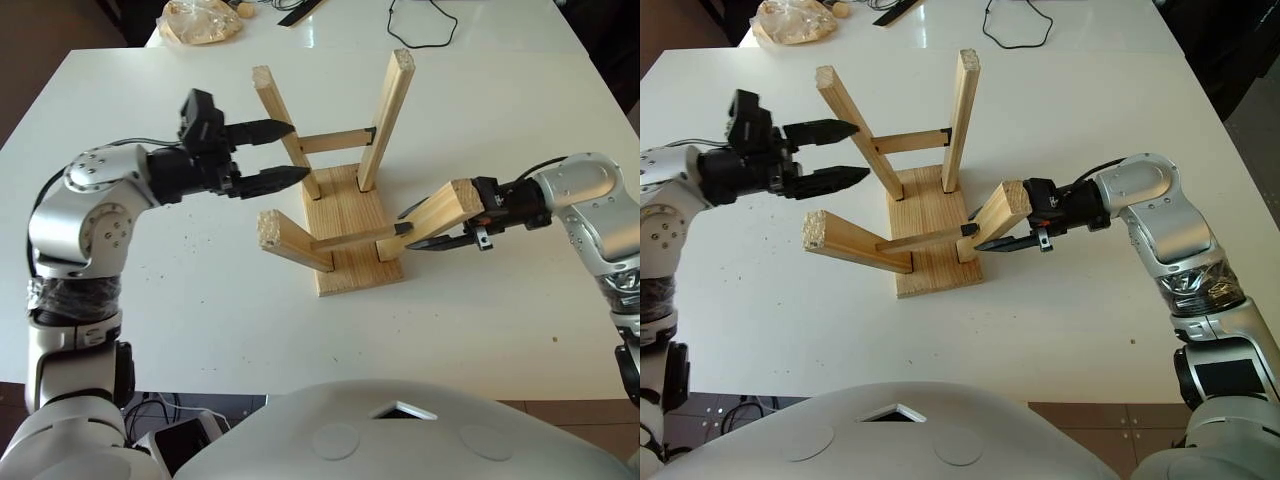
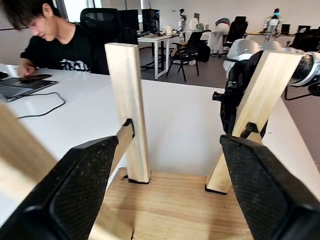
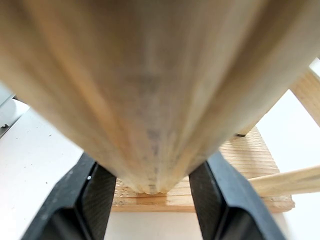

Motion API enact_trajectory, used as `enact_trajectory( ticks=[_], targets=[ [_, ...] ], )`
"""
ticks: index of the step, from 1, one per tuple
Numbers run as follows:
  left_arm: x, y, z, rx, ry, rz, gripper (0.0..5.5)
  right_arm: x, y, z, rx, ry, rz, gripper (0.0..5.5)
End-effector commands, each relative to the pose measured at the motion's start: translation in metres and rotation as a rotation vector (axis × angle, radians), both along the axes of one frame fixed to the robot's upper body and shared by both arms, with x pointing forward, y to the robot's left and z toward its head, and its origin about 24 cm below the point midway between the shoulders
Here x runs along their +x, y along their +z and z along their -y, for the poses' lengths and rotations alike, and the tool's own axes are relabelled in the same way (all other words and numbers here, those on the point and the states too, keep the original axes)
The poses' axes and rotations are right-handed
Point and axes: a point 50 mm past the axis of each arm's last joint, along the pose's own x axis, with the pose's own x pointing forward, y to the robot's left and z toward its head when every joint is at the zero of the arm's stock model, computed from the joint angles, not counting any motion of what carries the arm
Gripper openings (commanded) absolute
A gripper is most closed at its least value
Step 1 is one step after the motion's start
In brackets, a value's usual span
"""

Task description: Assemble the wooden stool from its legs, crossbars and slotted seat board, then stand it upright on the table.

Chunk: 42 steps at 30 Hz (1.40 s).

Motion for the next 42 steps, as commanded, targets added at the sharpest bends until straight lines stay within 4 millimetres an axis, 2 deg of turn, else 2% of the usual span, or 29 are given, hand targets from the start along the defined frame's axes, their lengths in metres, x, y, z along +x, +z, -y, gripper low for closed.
enact_trajectory(
  ticks=[1, 4, 9, 16, 18, 25, 30, 32, 33, 37, 38, 40, 41, 42],
  targets=[
    [0.001, 0.001, 0.04, 0.053, -0.177, 0.002, 3.18, -0.005, -0.032, 0.008, -0.215, -0.004, -0.078, 2.0],
    [0.001, -0.005, 0.056, 0.093, -0.26, -0.009, 3.17, -0.005, -0.033, 0.005, -0.218, 0.004, -0.077, 2.0],
    [-0.003, -0.011, 0.072, 0.06, -0.361, -0.073, 3.17, -0.004, -0.036, 0.002, -0.227, 0.021, -0.076, 2.0],
    [0.001, -0.019, 0.088, 0.049, -0.355, -0.123, 3.17, -0.005, -0.036, -0.003, -0.217, 0.041, -0.082, 2.0],
    [0.0, -0.033, 0.088, 0.093, -0.341, -0.151, 3.17, -0.005, -0.035, -0.006, -0.202, 0.046, -0.094, 2.0],
    [-0.005, -0.105, 0.073, 0.202, -0.231, -0.349, 3.17, -0.007, -0.039, -0.007, -0.228, 0.07, -0.1, 2.0],
    [-0.003, -0.12, 0.066, 0.187, -0.174, -0.407, 3.17, -0.008, -0.04, -0.005, -0.241, 0.074, -0.104, 2.0],
    [-0.001, -0.113, 0.066, 0.165, -0.177, -0.387, 3.17, -0.008, -0.04, -0.004, -0.246, 0.072, -0.105, 2.0],
    [0.001, -0.103, 0.066, 0.138, -0.177, -0.363, 3.17, -0.008, -0.04, -0.003, -0.246, 0.071, -0.104, 2.0],
    [0.019, -0.046, 0.054, 0.029, -0.12, -0.197, 3.17, -0.008, -0.039, -0.003, -0.242, 0.057, -0.102, 2.0],
    [0.024, -0.026, 0.045, 0.008, -0.077, -0.125, 3.17, -0.008, -0.04, -0.003, -0.243, 0.054, -0.1, 2.0],
    [0.026, 0.025, 0.011, -0.033, 0.017, 0.024, 3.17, -0.01, -0.04, -0.001, -0.245, 0.047, -0.1, 2.0],
    [0.021, 0.041, -0.006, -0.01, 0.048, 0.082, 3.17, -0.012, -0.039, 0.002, -0.245, 0.037, -0.102, 2.0],
    [0.014, 0.048, -0.021, 0.039, 0.07, 0.12, 3.17, -0.013, -0.038, 0.004, -0.24, 0.025, -0.105, 2.0]
  ],
)
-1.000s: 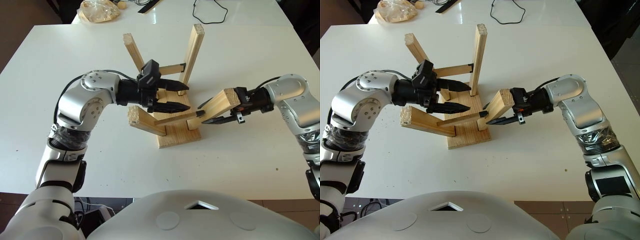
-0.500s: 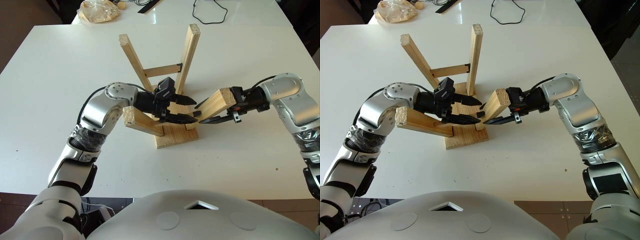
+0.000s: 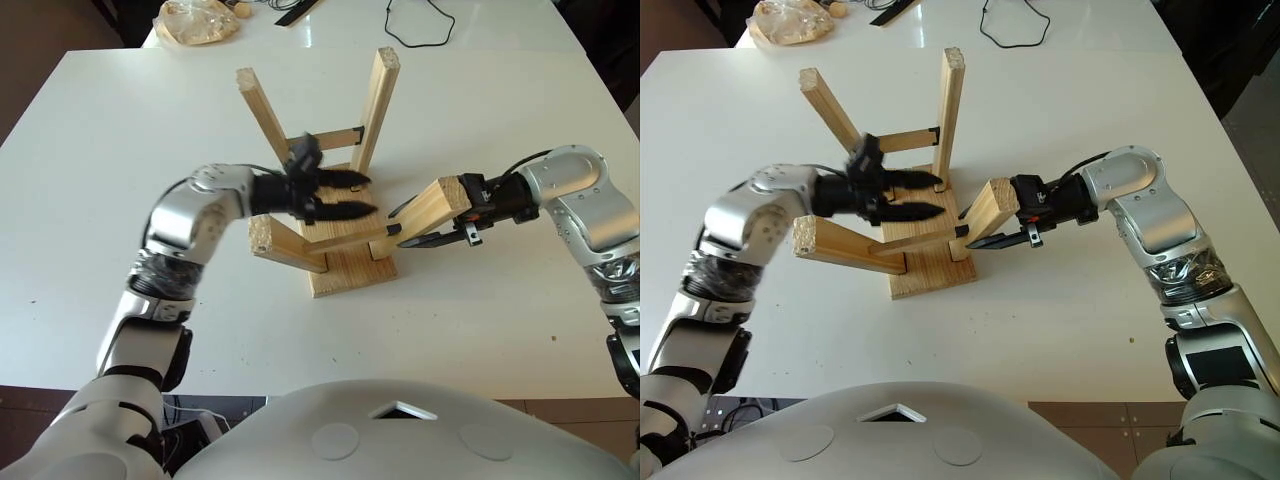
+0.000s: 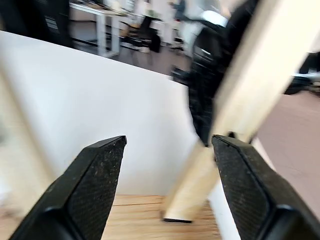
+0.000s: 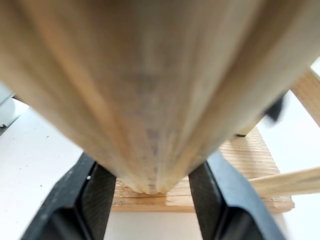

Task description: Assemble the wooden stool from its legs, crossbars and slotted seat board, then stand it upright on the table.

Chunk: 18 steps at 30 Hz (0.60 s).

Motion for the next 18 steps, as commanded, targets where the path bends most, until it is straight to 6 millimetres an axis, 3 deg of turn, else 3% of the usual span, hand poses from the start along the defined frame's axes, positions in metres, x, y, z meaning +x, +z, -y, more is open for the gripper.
enact_trajectory(
  ticks=[1, 4, 6, 10, 18],
  targets=[
    [-0.018, 0.069, -0.069, 0.143, 0.128, 0.265, 3.17, -0.018, -0.037, 0.018, -0.224, -0.038, -0.118, 2.0],
    [-0.049, 0.04, -0.1, 0.354, 0.1, 0.189, 3.17, -0.021, -0.028, 0.02, -0.179, -0.072, -0.13, 2.0],
    [-0.076, 0.014, -0.108, 0.481, 0.013, 0.12, 3.17, -0.023, -0.025, 0.023, -0.176, -0.087, -0.131, 2.0],
    [-0.107, -0.011, -0.076, 0.451, -0.122, 0.084, 3.17, -0.021, -0.025, 0.025, -0.191, -0.089, -0.14, 2.0],
    [-0.104, -0.013, -0.029, 0.328, -0.185, 0.149, 3.17, -0.015, -0.024, 0.013, -0.221, -0.009, -0.147, 2.0]
  ],
)
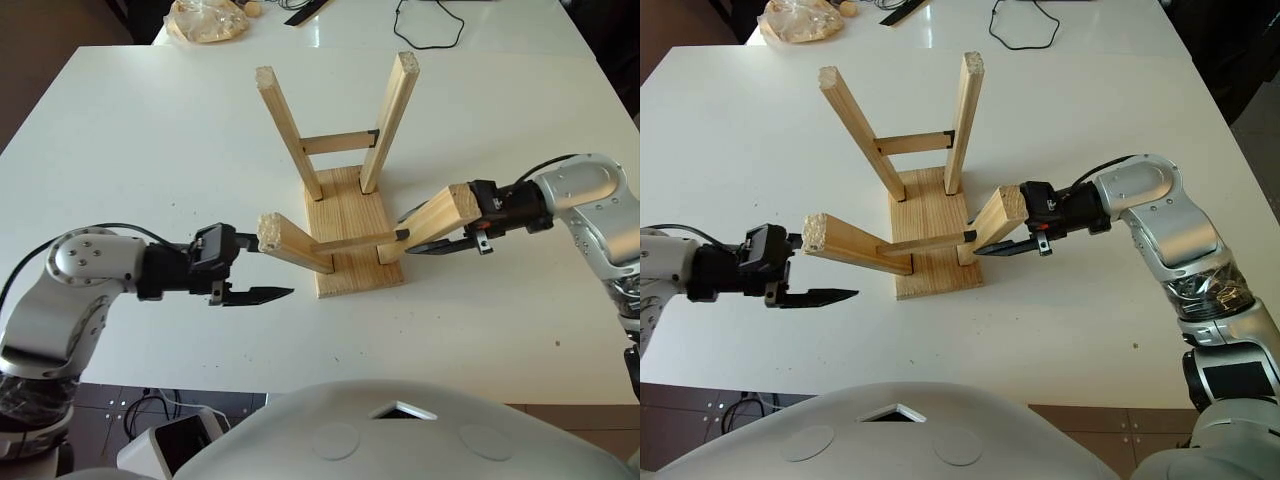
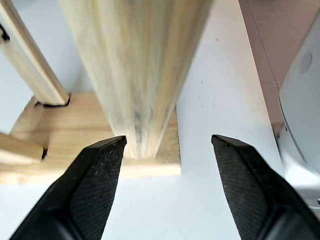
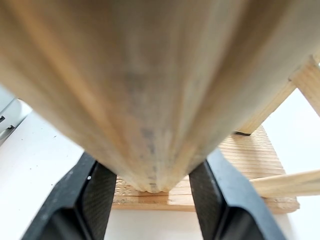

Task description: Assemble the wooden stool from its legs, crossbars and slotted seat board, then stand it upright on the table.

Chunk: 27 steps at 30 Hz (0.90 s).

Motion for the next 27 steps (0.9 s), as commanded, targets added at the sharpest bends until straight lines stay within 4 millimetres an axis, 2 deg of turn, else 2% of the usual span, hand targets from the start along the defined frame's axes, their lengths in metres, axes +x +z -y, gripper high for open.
enact_trajectory(
  ticks=[1, 4, 8, 17, 20, 23, 27],
  targets=[
    [-0.002, 0.004, 0.022, -0.043, -0.079, 0.006, 3.17, -0.005, -0.026, 0.002, -0.183, 0.051, -0.122, 2.0],
    [-0.003, 0.005, 0.036, -0.058, -0.145, -0.007, 3.17, -0.005, -0.029, -0.004, -0.188, 0.08, -0.123, 2.0],
    [0.009, 0.005, 0.049, -0.078, -0.176, -0.01, 3.17, -0.009, -0.033, -0.013, -0.197, 0.133, -0.135, 2.0],
    [0.035, 0.027, 0.075, -0.256, -0.148, -0.007, 3.17, -0.01, -0.054, -0.028, -0.225, 0.19, -0.218, 2.0],
    [0.038, 0.03, 0.072, -0.259, -0.131, -0.004, 3.17, -0.01, -0.066, -0.023, -0.24, 0.147, -0.258, 2.0],
    [0.038, 0.023, 0.061, -0.206, -0.095, -0.01, 3.17, -0.01, -0.076, -0.011, -0.254, 0.082, -0.278, 2.0],
    [0.038, 0.013, 0.044, -0.14, -0.039, -0.021, 3.17, -0.01, -0.08, 0.002, -0.251, 0.013, -0.299, 2.0]
  ],
)
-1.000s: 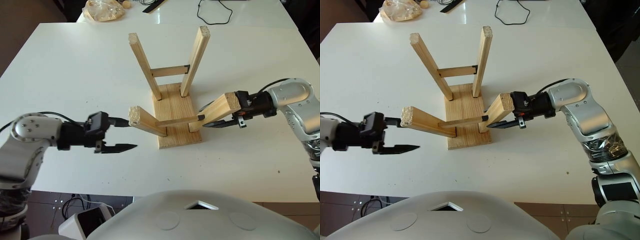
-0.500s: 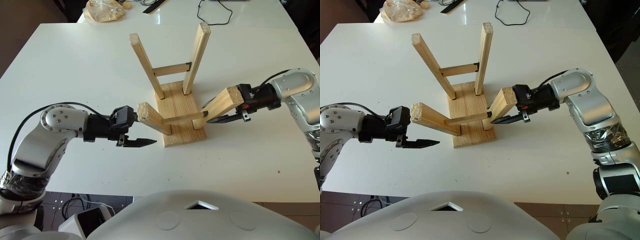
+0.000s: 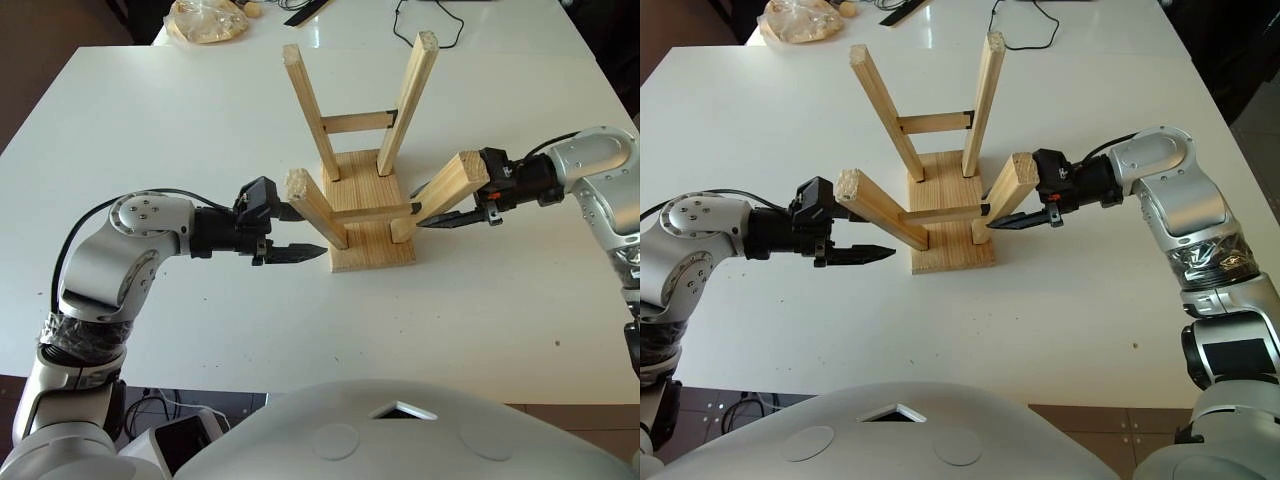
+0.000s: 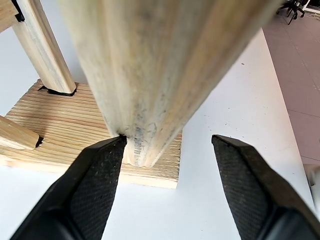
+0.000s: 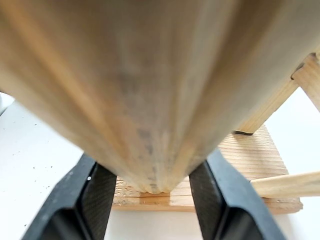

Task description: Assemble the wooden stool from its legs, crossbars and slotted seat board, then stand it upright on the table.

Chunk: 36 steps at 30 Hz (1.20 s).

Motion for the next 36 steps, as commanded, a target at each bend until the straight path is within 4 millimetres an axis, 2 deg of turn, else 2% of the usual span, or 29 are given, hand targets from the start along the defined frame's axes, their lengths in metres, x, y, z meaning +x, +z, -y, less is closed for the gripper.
enact_trajectory(
  ticks=[1, 8, 15, 21, 25, 26, 30, 33, 36],
  targets=[
    [-0.001, 0.013, 0.014, -0.086, -0.106, 0.1, 3.17, -0.035, -0.083, -0.01, -0.219, 0.068, -0.291, 2.0],
    [0.002, -0.008, -0.005, 0.029, -0.018, 0.116, 3.17, -0.024, -0.069, -0.004, -0.185, 0.024, -0.26, 2.0],
    [-0.009, -0.038, -0.031, 0.224, -0.009, 0.136, 4.16, -0.01, -0.046, -0.002, -0.14, -0.001, -0.205, 2.0],
    [-0.011, -0.049, -0.055, 0.322, 0.057, 0.174, 5.17, -0.006, -0.035, 0.003, -0.131, -0.021, -0.173, 2.0],
    [-0.009, -0.053, -0.056, 0.309, 0.115, 0.205, 5.21, -0.001, -0.027, 0.0, -0.092, -0.043, -0.124, 2.0],
    [-0.008, -0.053, -0.054, 0.307, 0.118, 0.21, 5.21, 0.001, -0.026, -0.002, -0.081, -0.057, -0.106, 2.37],
    [-0.013, -0.051, -0.044, 0.256, 0.117, 0.22, 5.21, 0.006, -0.021, -0.004, -0.07, -0.076, -0.091, 2.82],
    [-0.013, -0.041, -0.038, 0.175, 0.148, 0.231, 5.21, 0.006, -0.018, -0.001, -0.074, -0.08, -0.08, 3.3],
    [-0.013, -0.031, -0.039, 0.11, 0.21, 0.249, 5.21, 0.003, -0.014, 0.007, -0.084, -0.112, -0.067, 3.34]
  ],
)
